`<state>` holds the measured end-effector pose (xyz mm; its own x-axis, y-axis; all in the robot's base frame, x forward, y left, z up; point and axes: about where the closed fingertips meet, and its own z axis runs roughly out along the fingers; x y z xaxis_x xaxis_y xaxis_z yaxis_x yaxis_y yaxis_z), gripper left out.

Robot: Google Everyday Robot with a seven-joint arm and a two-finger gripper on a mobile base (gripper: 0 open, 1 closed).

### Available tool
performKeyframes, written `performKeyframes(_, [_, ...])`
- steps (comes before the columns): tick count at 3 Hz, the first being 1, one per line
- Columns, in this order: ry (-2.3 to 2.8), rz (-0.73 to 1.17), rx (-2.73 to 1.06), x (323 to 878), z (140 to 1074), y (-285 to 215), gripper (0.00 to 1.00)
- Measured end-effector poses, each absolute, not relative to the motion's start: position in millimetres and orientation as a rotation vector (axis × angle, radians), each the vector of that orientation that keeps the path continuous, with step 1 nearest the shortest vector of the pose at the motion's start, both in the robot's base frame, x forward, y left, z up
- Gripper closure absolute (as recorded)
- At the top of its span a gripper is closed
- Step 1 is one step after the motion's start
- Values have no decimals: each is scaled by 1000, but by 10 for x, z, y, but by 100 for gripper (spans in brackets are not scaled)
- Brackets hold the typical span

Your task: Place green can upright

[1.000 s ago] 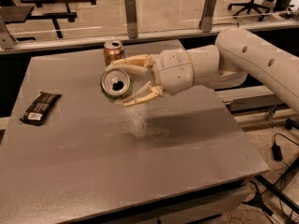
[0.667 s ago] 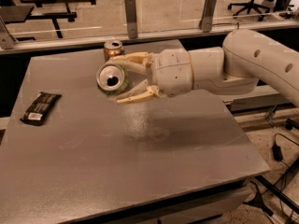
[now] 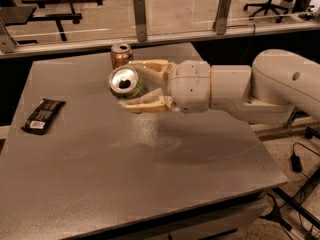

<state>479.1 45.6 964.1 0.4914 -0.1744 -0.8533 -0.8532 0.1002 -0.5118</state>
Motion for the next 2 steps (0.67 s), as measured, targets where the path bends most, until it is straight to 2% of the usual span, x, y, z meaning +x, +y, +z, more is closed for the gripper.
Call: performKeyframes(2, [1100,671,-1102,4774,9354,231,100])
